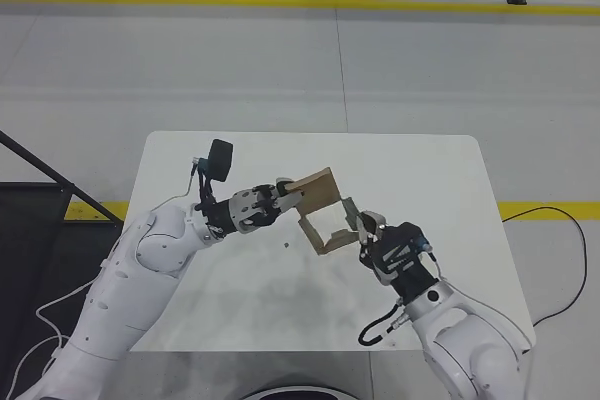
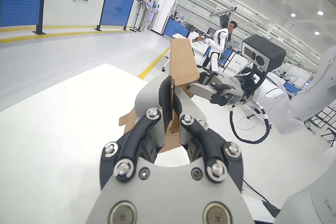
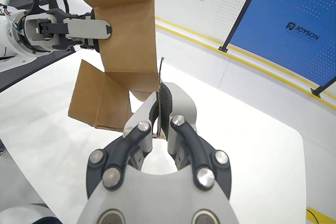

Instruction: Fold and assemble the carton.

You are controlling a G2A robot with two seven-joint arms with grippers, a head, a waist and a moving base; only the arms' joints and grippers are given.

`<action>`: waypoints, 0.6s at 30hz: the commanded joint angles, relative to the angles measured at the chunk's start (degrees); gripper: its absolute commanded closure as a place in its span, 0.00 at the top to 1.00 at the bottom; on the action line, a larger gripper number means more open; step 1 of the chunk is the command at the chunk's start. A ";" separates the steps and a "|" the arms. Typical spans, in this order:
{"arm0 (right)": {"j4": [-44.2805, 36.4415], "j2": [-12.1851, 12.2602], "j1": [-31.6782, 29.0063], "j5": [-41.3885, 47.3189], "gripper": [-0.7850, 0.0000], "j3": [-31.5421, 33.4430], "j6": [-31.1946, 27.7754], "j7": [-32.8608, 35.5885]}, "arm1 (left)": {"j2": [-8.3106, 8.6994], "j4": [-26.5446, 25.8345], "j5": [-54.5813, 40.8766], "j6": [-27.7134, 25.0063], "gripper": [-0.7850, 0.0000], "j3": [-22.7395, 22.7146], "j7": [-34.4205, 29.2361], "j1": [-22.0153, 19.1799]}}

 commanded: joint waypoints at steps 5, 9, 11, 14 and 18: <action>-0.66 0.02 -0.41 -0.53 0.00 0.35 -0.24 0.48 | 0.14 -0.11 -0.02 -0.84 0.00 -0.06 -0.83 0.07; -0.93 0.00 -0.60 -0.96 0.00 0.15 -0.38 0.86 | 0.24 -0.47 0.15 -1.35 0.00 -0.06 -1.15 0.39; -0.80 -0.02 -0.59 -1.09 0.00 0.05 -0.35 0.81 | 0.29 -0.51 0.14 -1.48 0.00 -0.11 -1.27 0.51; -0.35 -0.07 -0.30 -1.16 0.00 -0.04 -0.45 0.68 | 0.34 -0.40 0.12 -1.62 0.00 -0.15 -1.37 0.49; 0.10 -0.13 0.06 -1.20 0.00 -0.37 -0.66 0.66 | 0.39 -0.30 -0.03 -1.90 0.00 -0.11 -1.43 0.42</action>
